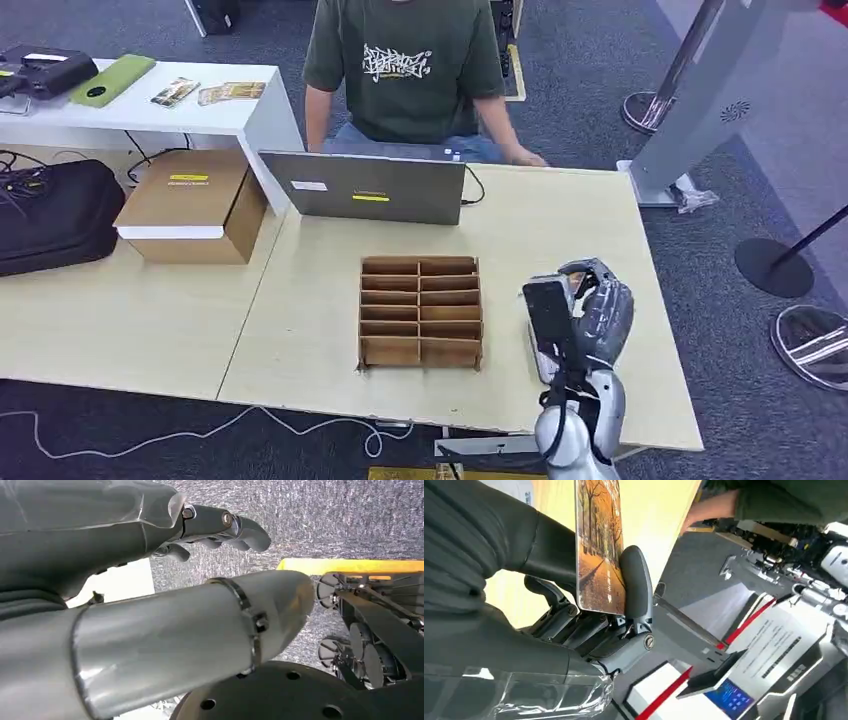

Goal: Pass the card to the sensor for recognition and then transmit it.

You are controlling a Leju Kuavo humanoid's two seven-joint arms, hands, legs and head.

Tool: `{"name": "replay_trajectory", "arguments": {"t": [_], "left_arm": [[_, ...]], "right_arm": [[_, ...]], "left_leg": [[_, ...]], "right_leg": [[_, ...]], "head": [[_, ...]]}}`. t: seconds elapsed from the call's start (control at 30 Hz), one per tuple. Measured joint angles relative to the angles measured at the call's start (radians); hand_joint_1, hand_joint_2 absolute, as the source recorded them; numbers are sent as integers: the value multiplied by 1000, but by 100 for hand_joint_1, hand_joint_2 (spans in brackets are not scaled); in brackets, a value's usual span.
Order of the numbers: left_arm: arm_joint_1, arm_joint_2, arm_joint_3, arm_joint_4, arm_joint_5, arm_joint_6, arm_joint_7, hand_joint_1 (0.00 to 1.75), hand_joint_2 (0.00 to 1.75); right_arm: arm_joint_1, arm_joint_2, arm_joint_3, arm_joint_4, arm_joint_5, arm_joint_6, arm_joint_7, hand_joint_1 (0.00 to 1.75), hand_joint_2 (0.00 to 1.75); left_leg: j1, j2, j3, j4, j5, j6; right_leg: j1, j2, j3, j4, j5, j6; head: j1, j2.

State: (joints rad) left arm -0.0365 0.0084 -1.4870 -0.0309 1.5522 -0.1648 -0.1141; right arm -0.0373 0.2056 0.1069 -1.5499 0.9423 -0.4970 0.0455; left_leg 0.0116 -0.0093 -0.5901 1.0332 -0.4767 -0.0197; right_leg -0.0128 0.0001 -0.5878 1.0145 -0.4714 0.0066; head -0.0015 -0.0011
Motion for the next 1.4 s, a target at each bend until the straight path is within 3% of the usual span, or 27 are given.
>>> {"name": "replay_trajectory", "arguments": {"t": [0.3, 0.57, 0.7, 0.73, 0.93, 1.1, 1.4], "left_arm": [[-1, -2, 0, 0, -9, 8, 0, 0, 0], [-4, -2, -3, 0, -48, 0, 6, 0, 0], [-5, -2, -3, 0, -50, 0, 6, 0, 0], [-9, 3, -15, 0, -82, -4, 7, 0, 0], [-23, 10, -39, 0, -145, 14, 10, 0, 0], [-31, 13, -47, 0, -197, 23, 12, 0, 0], [-40, 16, -54, 0, -222, 30, 26, 0, 0]], "right_arm": [[-19, 5, -36, -5, -56, -16, -14, 175, 175], [-195, 31, -83, 102, -60, -9, 19, 175, 175], [-204, 32, -86, 108, -58, -8, 22, 175, 175], [-323, 47, -123, 195, -15, 2, 41, 175, 175], [-536, 48, -166, 401, 90, -15, 102, 175, 175], [-699, 40, -184, 613, 215, -36, 190, 175, 175], [-868, 38, -200, 841, 269, -55, 226, 175, 175]], "left_leg": [[0, 0, 0, 0, 0, 0], [0, 1, 1, 0, 1, -1], [0, 1, 0, 0, 1, -1], [0, 1, 0, 0, 1, -1], [0, 1, 1, 0, 2, -1], [0, 1, 1, 1, 2, -2], [0, 1, 0, 0, 2, -2]], "right_leg": [[0, 0, 0, 0, 0, 0], [0, 1, 0, 0, 1, 0], [0, 1, 0, 0, 1, 0], [0, 1, 0, 1, 1, 0], [0, 1, 0, 1, 1, -1], [0, 1, 0, 1, 2, -1], [0, 1, -1, 1, 1, -1]], "head": [[0, 0], [0, 0], [0, 0], [0, 0], [0, 0], [0, 0], [0, 0]]}}
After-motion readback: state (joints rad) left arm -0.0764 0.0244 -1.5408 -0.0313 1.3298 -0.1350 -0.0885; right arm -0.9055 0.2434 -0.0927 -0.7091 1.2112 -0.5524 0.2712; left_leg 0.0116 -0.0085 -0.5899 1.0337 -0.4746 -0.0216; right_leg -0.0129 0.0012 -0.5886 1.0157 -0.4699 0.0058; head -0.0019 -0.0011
